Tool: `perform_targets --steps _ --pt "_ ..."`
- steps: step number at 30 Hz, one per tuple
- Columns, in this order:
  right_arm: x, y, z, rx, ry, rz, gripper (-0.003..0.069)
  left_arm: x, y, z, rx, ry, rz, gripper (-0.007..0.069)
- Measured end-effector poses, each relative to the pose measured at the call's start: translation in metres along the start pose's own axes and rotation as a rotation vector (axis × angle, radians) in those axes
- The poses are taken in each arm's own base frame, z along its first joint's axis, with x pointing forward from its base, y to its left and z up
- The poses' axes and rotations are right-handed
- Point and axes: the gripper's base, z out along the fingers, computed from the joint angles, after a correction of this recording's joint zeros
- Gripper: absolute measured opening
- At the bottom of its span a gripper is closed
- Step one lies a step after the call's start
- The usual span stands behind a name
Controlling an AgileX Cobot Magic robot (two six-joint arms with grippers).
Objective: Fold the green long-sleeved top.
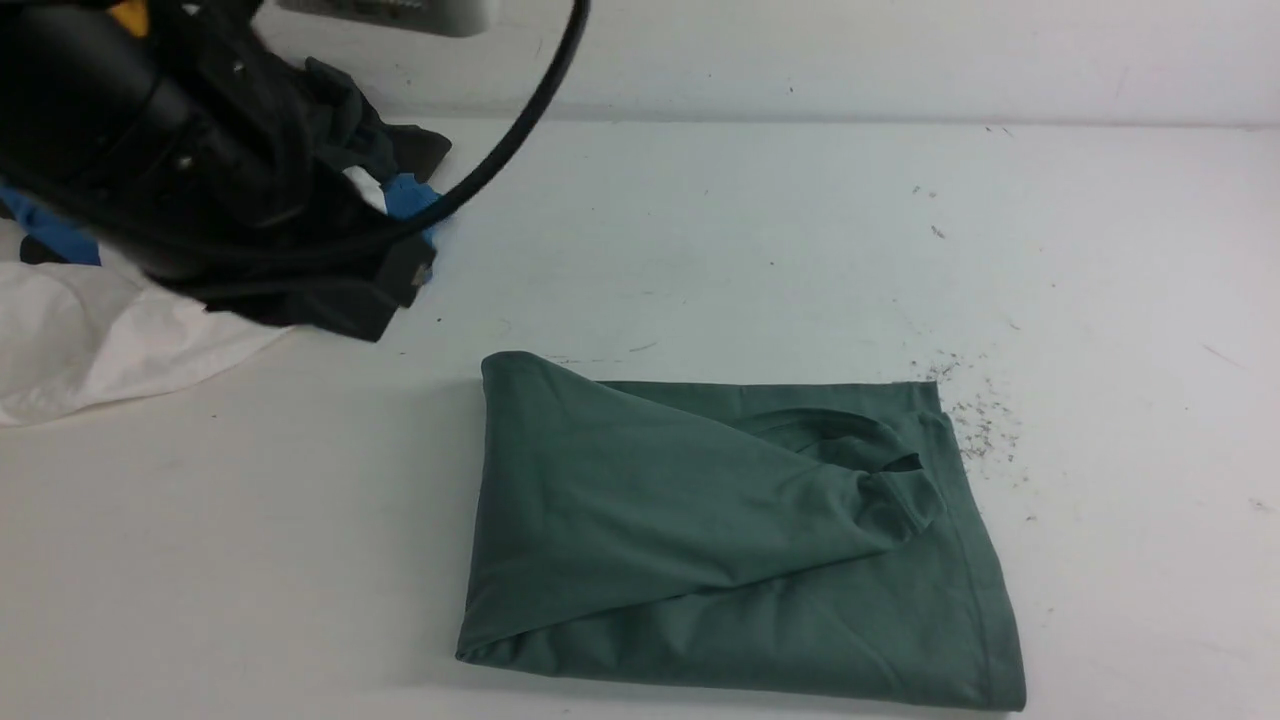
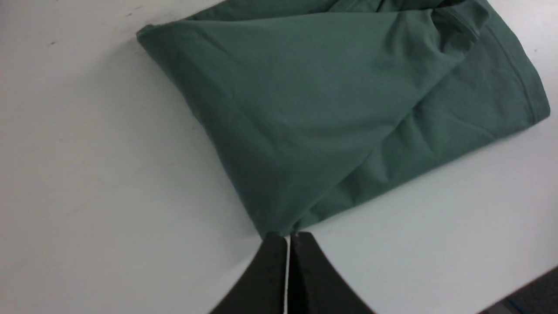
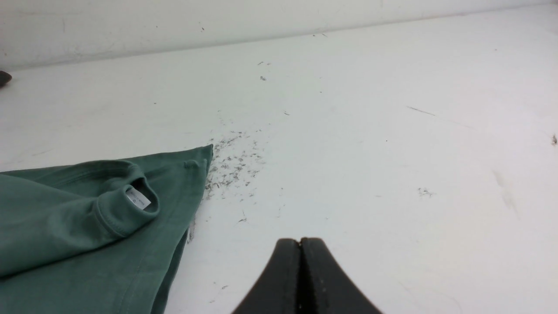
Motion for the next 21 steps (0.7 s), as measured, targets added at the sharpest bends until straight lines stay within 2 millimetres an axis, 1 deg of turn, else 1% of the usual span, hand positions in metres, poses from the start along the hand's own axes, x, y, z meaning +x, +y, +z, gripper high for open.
perform_targets --steps 3,5,6,7,8,9,10,12,14,15,19,21 --pt "0.0 0.0 0.0 0.0 0.0 0.0 -0.0015 0.034 -0.003 -0.016 -0.001 -0.023 0.002 -0.0004" --pt "0.0 0.0 0.0 0.0 0.0 0.0 -0.0015 0.054 -0.004 -0.021 -0.003 -0.042 -0.001 -0.0004" --pt "0.0 0.0 0.0 0.0 0.0 0.0 -0.0015 0.068 -0.005 -0.024 -0.003 -0.054 -0.006 -0.0004" --pt "0.0 0.0 0.0 0.0 0.0 -0.001 -0.0015 0.067 -0.005 -0.024 -0.003 -0.055 -0.006 -0.0004" --pt "0.0 0.0 0.0 0.002 0.0 -0.008 -0.0015 0.086 -0.005 -0.026 -0.003 -0.069 -0.019 -0.0004" --pt "0.0 0.0 0.0 0.005 0.002 -0.019 -0.0015 0.096 -0.005 -0.027 -0.005 -0.089 -0.028 -0.0004" --pt "0.0 -0.001 0.0 0.006 0.002 -0.021 -0.0015 0.1 -0.006 -0.028 -0.005 -0.094 -0.031 -0.0004" --pt "0.0 -0.001 0.0 0.014 0.003 -0.05 -0.0015 0.124 -0.006 -0.029 -0.007 -0.151 -0.054 -0.0004" --pt "0.0 -0.002 0.0 0.017 0.003 -0.061 -0.0015 0.137 -0.006 -0.029 -0.007 -0.191 -0.058 -0.0004" --pt "0.0 -0.002 0.0 0.019 0.003 -0.067 -0.0015 0.147 -0.006 -0.029 -0.007 -0.218 -0.064 -0.0004" --pt "0.0 -0.002 0.0 0.019 0.003 -0.068 -0.0015 0.169 -0.005 -0.028 -0.007 -0.278 -0.066 -0.0004" --pt "0.0 -0.002 0.0 0.02 0.003 -0.069 -0.0015 0.176 -0.005 -0.026 -0.006 -0.303 -0.066 -0.0004"
